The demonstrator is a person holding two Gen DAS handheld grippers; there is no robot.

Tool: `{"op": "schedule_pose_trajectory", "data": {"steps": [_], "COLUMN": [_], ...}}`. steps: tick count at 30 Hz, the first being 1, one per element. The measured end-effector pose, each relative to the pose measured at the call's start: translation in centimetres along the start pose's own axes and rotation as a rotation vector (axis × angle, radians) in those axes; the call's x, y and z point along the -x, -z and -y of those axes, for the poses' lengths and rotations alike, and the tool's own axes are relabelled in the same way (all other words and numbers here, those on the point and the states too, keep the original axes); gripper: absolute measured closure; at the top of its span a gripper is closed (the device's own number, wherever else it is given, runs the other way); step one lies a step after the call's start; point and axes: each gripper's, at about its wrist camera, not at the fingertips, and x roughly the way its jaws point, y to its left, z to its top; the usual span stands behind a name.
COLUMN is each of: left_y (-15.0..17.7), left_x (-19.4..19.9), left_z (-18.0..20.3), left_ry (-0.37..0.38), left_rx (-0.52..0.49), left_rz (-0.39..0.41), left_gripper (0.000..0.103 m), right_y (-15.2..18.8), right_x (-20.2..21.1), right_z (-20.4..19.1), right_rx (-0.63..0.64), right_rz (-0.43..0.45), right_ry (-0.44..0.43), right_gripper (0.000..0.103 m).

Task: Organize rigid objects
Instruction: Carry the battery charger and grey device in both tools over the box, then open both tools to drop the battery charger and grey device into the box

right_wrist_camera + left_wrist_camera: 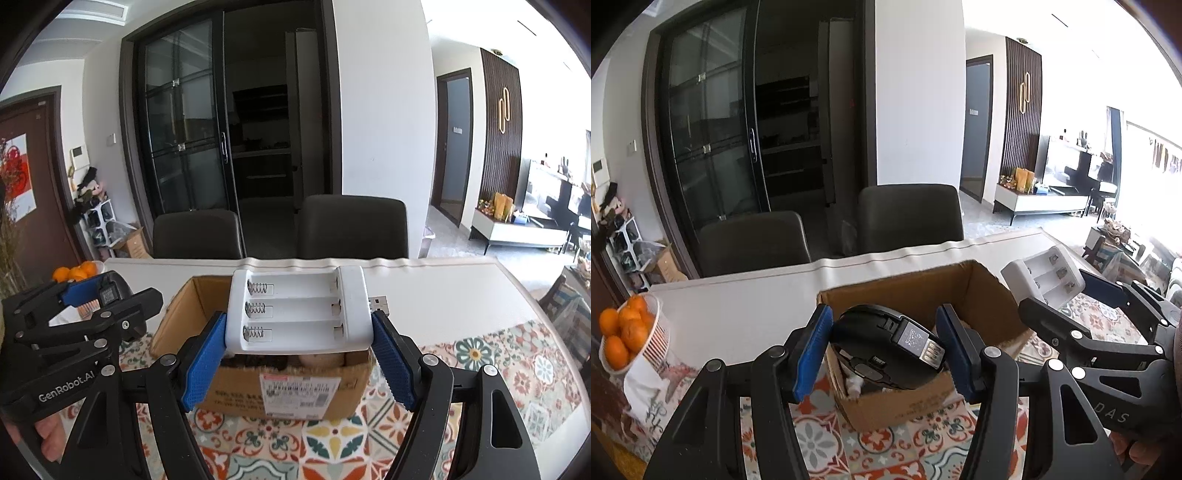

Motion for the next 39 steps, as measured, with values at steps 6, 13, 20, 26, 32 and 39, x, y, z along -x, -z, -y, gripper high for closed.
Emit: {"op": "schedule_pose_trajectory", "data": {"steps": [6,13,20,26,32,39], "left_y": [-1.2,-1.4,-0.8,-0.3,0.4,0.8], "left_x": [-2.5,-5.2,-7.7,-9.3,-10.3,-10.7], "left_z": [-0.3,-0.6,-1.0,-0.9,-1.1,-1.5], "left_ry": [0.009,0.021,0.022,0.022,0.034,0.036], "left_rx": [0.013,0.024,0.028,0.025,0.030,0.046], "left_rz": [-0.025,-0.070,-0.126,-0.164,-0.210,-0.243], "left_gripper": [0.045,0.045,0.045,0.045,0.045,0.045], "right_y": [-1.5,-2.4,-1.9,-1.3,-0.7,-0.5], "right_x": [-2.2,-5.4,-8.3,-10.0,-10.9,-11.0], "right_z": [-0.2,0.3,0.7,1.0,1.1,0.9], "right_rx": [0.029,0.044,0.055,0.066,0.084,0.091], "right_rz": [-0.021,-0.073,-0.141,-0.181,-0.196,-0.198], "right_ry": [0.009,-0.021,-0.018,-0.009,-0.001,0.006], "right_gripper": [0.027,0.027,0.027,0.027,0.027,0.027]}}
